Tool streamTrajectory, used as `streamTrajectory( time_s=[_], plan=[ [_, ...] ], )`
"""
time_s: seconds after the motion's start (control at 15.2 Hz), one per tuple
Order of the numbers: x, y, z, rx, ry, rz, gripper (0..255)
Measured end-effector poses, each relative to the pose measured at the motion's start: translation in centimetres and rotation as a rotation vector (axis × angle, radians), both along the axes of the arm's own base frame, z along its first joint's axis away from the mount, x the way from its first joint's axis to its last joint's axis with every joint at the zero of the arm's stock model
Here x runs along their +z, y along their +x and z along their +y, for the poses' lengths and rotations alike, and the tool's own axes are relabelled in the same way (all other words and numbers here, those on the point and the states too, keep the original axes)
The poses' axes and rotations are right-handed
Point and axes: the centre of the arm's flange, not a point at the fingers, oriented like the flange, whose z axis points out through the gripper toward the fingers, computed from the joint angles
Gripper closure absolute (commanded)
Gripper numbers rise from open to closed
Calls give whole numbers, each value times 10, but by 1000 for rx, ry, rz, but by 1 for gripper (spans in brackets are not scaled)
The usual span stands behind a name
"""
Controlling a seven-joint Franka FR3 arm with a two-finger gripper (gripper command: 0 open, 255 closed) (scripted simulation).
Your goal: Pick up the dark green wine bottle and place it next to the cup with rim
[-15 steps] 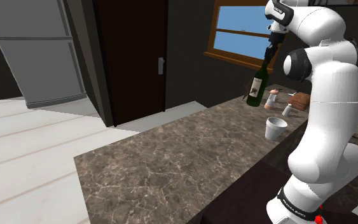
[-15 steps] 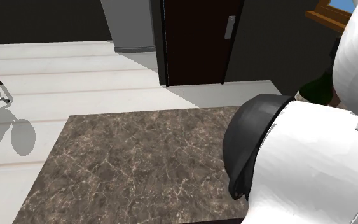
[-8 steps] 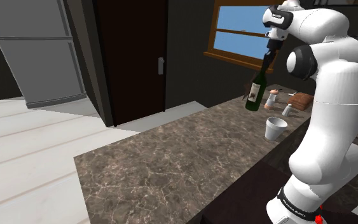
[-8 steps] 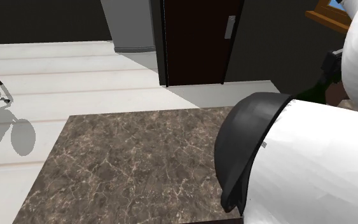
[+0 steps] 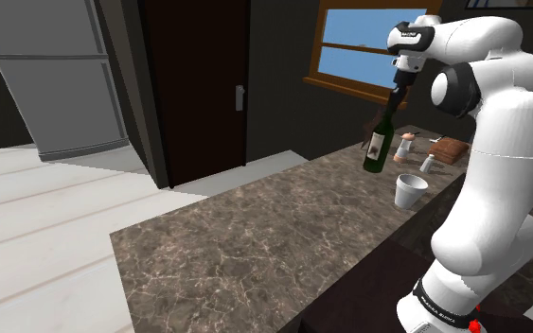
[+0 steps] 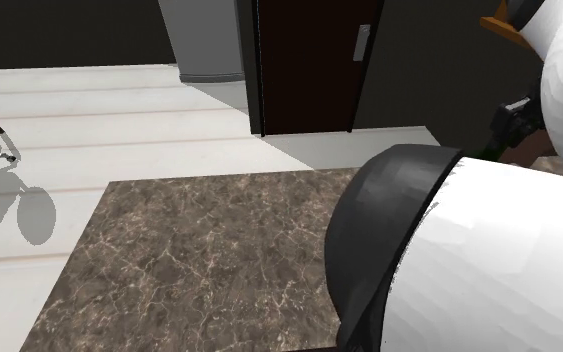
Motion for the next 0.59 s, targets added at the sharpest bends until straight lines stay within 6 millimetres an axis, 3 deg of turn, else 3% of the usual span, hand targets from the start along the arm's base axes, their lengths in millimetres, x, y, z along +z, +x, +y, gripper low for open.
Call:
streamTrajectory(
  time_s=[0.59],
  plan=[
    [-47,1,0,0,0,0,255]
  ],
)
